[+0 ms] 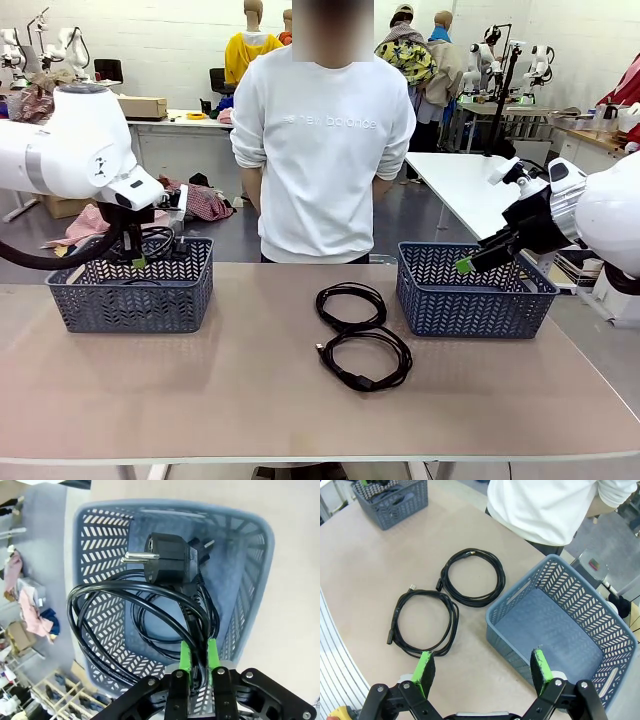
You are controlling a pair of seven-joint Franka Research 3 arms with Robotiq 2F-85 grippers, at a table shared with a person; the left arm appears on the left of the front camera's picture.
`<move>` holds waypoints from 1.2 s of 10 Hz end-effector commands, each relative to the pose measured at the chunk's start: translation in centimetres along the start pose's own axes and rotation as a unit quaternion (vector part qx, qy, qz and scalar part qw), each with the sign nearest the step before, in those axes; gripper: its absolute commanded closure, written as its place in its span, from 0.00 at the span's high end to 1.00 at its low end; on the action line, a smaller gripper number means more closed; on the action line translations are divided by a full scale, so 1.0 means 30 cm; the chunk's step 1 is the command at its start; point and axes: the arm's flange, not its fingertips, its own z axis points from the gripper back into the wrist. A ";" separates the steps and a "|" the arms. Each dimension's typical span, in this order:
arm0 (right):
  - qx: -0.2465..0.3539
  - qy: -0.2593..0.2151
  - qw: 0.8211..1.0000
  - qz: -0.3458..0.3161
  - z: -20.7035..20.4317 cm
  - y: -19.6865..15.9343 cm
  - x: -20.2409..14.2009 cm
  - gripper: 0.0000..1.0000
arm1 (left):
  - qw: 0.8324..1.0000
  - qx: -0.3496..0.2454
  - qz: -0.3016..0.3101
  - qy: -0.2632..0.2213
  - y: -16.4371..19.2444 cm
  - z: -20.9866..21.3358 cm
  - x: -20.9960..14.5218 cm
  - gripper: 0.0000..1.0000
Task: Organize the cables according to human instructions.
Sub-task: Pick up a bundle of cables and place it in the basket indicated by the human.
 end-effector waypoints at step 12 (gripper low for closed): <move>0.003 -0.004 1.000 -0.003 -0.001 -0.002 -0.001 1.00 | 1.000 -0.022 0.007 -0.002 0.005 -0.016 -0.021 0.88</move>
